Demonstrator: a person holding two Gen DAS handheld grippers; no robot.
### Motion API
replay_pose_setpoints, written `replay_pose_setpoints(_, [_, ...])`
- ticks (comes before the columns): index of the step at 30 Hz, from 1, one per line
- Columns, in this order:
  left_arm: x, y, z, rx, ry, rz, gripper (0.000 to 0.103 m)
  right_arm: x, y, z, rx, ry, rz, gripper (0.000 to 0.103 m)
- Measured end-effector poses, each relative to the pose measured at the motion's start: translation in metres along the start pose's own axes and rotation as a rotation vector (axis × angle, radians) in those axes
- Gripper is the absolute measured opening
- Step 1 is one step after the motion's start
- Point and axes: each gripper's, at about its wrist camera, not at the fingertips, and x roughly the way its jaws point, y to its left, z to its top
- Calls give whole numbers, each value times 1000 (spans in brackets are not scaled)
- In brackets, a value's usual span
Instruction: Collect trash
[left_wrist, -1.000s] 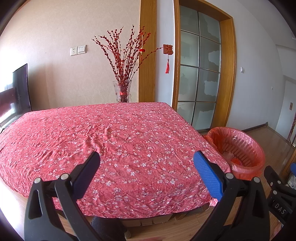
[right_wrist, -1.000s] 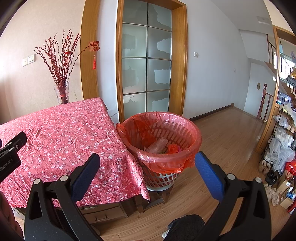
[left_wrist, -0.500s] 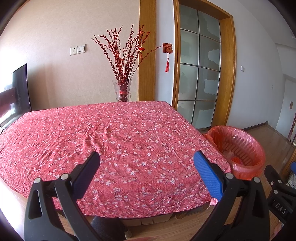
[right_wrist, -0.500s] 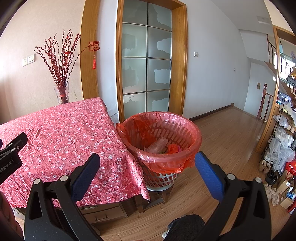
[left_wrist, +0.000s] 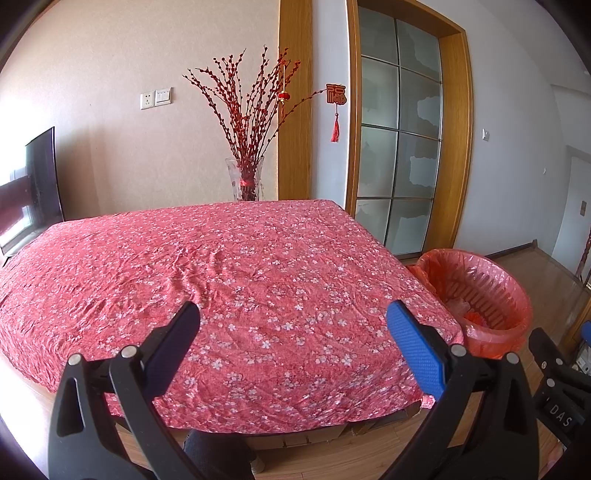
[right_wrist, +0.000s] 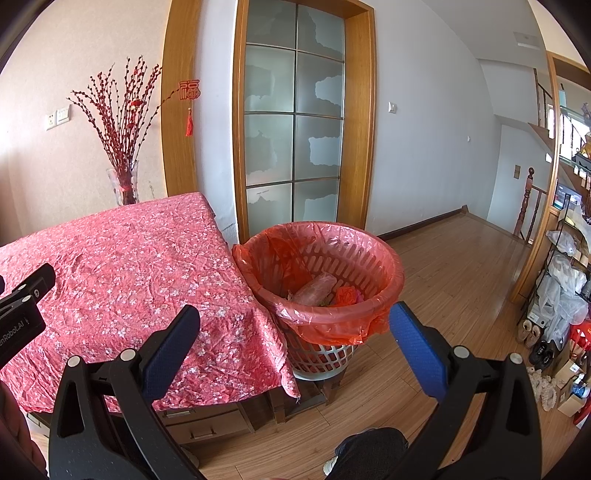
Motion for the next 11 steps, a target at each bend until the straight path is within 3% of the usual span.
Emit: replay_pose_setpoints(11, [3,0,1,4,12,-3,99,1,0,0,2,6,-1,101])
